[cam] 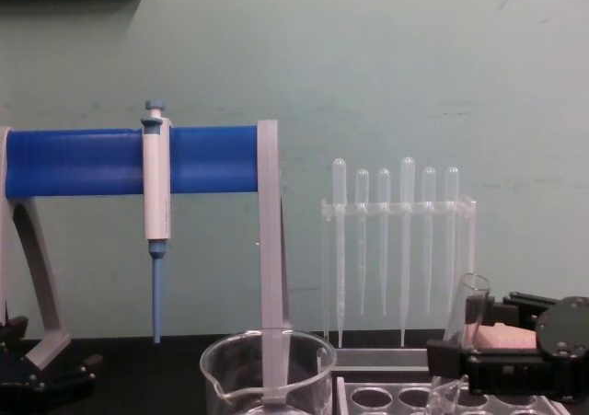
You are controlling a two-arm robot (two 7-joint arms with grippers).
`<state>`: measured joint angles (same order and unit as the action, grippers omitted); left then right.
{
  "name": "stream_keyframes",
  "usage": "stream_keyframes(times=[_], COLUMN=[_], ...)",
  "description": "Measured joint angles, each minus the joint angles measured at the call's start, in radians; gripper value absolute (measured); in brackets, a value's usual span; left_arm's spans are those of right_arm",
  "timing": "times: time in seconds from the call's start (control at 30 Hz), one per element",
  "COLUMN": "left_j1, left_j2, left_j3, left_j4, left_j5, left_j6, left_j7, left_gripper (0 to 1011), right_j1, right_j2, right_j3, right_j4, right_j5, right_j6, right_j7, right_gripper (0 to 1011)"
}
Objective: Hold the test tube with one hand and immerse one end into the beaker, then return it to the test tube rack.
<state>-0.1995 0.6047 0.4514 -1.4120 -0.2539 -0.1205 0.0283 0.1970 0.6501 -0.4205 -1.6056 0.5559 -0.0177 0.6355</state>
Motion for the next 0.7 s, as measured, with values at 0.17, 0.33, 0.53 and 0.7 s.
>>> stream_keyframes(times=[0.17, 0.33, 0.53, 0.7], left_j1=[0.000, 0.000, 0.000, 0.000], left_j2=[0.000, 0.000, 0.000, 0.000], left_j3=[0.000, 0.000, 0.000, 0.000], left_j4=[0.000, 0.000, 0.000, 0.000], left_j5=[0.000, 0.000, 0.000, 0.000], left_j6=[0.000, 0.000, 0.000, 0.000], left_j7=[0.000, 0.000, 0.000, 0.000], left_gripper=[1000, 1000, 1000, 1000], right_j1=[0.008, 0.006, 0.005, 0.004], right_j2=[-0.006, -0.005, -0.004, -0.003], right_j3=[-0.006, -0.005, -0.003, -0.002], right_j4=[0.007, 0.005, 0.004, 0.003], right_j5=[-0.009, -0.008, -0.006, -0.005], right_j6=[-0.002, -0.002, -0.003, -0.003], right_j7=[0.000, -0.001, -0.001, -0.001], right_gripper=[1003, 1003, 908, 765])
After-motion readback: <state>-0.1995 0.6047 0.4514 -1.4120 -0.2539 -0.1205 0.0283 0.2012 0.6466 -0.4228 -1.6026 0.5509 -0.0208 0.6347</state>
